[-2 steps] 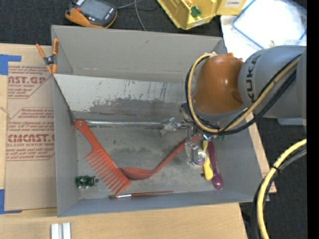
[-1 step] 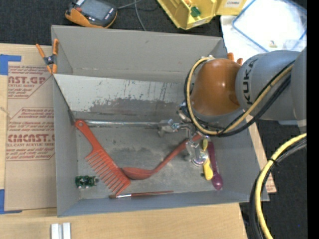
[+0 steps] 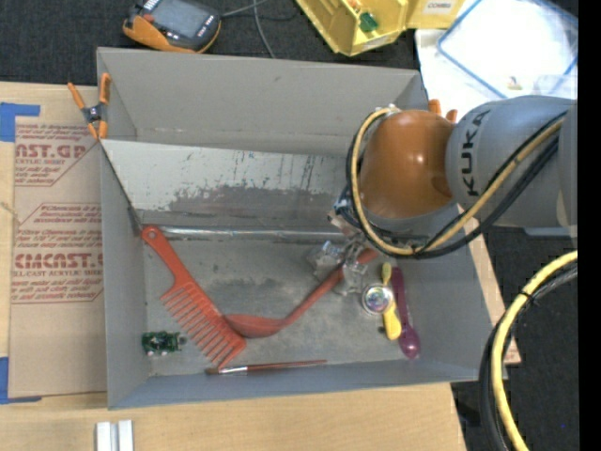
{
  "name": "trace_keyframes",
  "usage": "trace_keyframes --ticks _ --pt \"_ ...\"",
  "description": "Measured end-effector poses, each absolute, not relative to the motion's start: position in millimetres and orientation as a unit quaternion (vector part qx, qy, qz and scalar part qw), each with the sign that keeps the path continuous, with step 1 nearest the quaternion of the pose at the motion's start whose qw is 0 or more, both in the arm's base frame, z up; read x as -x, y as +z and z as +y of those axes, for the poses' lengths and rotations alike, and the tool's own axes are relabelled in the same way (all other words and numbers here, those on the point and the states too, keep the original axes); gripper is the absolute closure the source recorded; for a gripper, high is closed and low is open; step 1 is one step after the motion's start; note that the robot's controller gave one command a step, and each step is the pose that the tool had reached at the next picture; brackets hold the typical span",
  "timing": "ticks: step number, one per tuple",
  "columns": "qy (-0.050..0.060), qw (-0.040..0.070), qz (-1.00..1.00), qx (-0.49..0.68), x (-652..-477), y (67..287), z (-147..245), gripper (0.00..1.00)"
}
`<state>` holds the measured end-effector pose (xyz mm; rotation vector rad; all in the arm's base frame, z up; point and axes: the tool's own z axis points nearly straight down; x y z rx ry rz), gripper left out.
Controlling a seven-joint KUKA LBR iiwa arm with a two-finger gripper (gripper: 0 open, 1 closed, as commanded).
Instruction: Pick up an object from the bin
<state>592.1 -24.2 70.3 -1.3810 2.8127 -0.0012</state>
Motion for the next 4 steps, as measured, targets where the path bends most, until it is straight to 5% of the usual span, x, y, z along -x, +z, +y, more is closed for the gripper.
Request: trace_keyframes --ticks 1,4 --pt "0.000 0.004 0.898 0.441 -592.1 71 -24 1.00" --pt "0.003 0.002 0.898 0.441 -590.2 154 -21 1.00"
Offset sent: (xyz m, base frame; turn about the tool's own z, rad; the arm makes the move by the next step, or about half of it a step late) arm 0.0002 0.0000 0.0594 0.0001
